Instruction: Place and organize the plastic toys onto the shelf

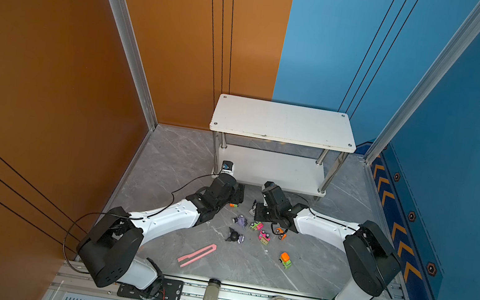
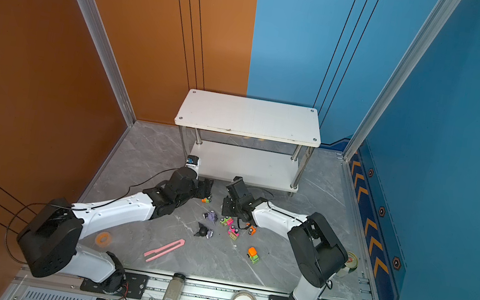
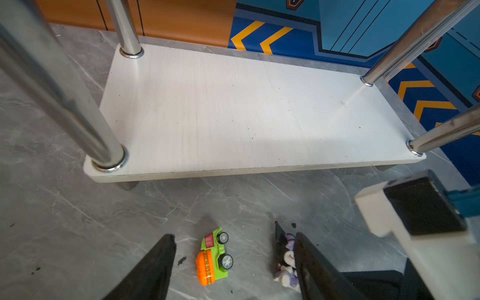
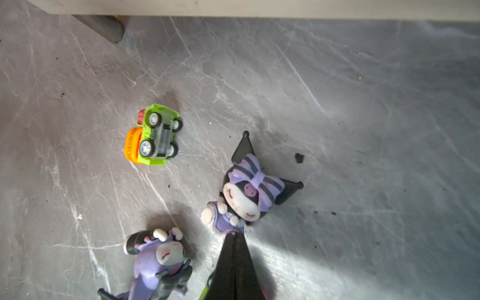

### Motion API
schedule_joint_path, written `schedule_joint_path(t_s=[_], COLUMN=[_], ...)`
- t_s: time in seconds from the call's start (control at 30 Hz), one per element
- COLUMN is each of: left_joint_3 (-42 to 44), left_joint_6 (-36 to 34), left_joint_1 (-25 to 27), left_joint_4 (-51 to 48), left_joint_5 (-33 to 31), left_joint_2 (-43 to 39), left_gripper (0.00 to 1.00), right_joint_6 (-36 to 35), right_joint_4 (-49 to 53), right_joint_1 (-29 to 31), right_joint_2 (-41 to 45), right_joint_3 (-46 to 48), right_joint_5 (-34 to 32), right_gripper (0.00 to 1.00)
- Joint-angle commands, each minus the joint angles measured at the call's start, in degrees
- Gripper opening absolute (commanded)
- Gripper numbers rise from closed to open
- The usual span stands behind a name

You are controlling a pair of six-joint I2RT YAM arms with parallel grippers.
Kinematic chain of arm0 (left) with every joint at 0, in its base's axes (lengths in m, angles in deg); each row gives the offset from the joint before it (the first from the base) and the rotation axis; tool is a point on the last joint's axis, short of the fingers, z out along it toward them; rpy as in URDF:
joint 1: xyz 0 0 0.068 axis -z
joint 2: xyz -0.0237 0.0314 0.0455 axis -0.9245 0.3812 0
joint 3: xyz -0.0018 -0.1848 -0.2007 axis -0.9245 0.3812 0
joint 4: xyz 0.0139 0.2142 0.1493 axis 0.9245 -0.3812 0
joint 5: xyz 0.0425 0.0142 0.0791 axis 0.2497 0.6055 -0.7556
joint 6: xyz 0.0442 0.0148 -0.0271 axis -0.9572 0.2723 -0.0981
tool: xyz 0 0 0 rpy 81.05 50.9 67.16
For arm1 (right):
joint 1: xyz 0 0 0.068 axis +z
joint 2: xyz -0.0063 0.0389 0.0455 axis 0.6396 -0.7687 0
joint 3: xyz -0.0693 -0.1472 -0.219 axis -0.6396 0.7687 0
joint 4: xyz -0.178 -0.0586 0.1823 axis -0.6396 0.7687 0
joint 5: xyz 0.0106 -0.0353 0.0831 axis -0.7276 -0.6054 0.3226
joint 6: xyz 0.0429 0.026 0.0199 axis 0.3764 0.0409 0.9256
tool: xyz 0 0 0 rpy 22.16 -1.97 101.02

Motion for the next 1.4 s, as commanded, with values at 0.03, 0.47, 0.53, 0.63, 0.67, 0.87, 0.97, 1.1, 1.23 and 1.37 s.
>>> schedule_joint_path(t_s=[0.03,0.47,0.53,0.63,0.67,0.87,0.97,1.1,1.23,1.37], left_joint_3=[1.08,1.51,1.06,-0.06,-0.46,-1.46,-1.35,-2.04,-3.11,-5.61], left_joint_6=[0.46,-0.09,-1.1,-1.82,-2.05,-3.03,-2.72,-2.96,-3.81,-5.41], left_joint_1=[-0.84,-0.84,-0.56,0.84,1.31,3.75,4.49,6.23,7.01,6.77], left_joint_4=[-1.77,-0.99,0.0,0.75,0.91,0.89,0.94,0.93,0.63,-0.86], left_joint_5=[-1.54,0.73,3.61,7.7,9.0,13.34,14.22,14.89,14.05,12.81], left_joint_2=[-1.65,-0.83,0.6,3.68,4.66,8.85,9.81,11.23,13.62,16.62], left_gripper=[0.73,0.7,0.66,0.66,0.67,0.75,0.77,0.79,0.81,0.81], right_joint_6=[1.14,-4.49,-4.41,-3.35,-2.95,-0.05,0.76,1.35,1.91,2.05], right_joint_4=[3.3,9.06,8.73,8.74,8.7,6.83,6.7,6.72,6.51,6.43], right_joint_1=[-0.52,-1.84,-1.81,-3.84,-4.11,-6.75,-7.95,-9.05,-9.33,-9.34], right_joint_2=[-2.79,-5.49,-3.88,-1.38,-0.55,5.82,8.68,11.48,13.56,15.17], right_joint_3=[-2.92,-10.64,-9.76,-8.34,-7.76,-1.85,0.32,2.22,3.56,4.46], right_joint_5=[-2.08,-10.19,-10.22,-9.7,-9.2,-5.57,-4.52,-3.44,-2.91,-2.8], right_gripper=[0.0,0.0,0.0,0.03,0.04,0.15,0.21,0.32,0.44,0.49])
